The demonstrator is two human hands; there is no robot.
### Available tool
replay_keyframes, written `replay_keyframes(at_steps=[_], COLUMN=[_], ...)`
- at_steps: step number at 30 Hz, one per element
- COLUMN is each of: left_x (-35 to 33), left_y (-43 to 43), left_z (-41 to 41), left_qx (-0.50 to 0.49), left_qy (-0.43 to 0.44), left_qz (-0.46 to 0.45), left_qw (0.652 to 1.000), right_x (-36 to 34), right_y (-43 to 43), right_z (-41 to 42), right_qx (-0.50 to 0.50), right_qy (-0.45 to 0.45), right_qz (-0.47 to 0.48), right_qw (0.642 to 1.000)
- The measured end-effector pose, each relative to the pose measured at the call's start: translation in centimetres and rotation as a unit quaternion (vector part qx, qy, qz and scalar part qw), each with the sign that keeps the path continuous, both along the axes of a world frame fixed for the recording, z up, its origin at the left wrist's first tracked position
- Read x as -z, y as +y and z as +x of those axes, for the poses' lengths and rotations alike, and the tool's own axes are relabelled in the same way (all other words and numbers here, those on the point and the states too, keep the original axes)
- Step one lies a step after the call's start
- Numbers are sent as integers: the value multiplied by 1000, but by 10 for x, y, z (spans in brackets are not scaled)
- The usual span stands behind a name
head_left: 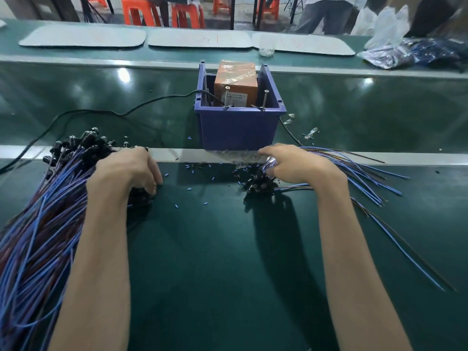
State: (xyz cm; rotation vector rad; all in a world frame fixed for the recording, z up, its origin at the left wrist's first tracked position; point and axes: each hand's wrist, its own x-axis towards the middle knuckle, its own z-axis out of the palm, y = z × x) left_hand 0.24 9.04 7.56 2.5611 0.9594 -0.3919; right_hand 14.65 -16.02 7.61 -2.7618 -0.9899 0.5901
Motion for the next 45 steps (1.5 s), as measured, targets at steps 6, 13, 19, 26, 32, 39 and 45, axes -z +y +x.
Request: replay_keyframes(at_steps=[6,13,19,26,32,39,45], left_x=[2,1,-2,-9,-8,-7,-16], left_y=[2,-7,-7,6,0,-8,-13], left_z=[2,3,6,-9,-6,1,-1], left_qx=[-12,-20,-2,-46,-60,-52,-43], left_qy=[12,-32,-72,-1,13,49,-6], left_qz=[-9,29,34,24,36,75,85], left_qw=[1000,999,997,999,997,995,995], right_x=[-6,-13,-21,-25,-25,-25,-26], right_y=[-2,-3,2,4,2,1,2], right_z=[-2,-7,-16,-20,-18,-19,-20], right_qx=[-4,3,-16,-30,-28,-29,-37], right_qy=[13,32,35,40,45,56,55], right_qz=[25,70,129,126,124,133,146], right_qw=[1000,997,991,991,991,989,987])
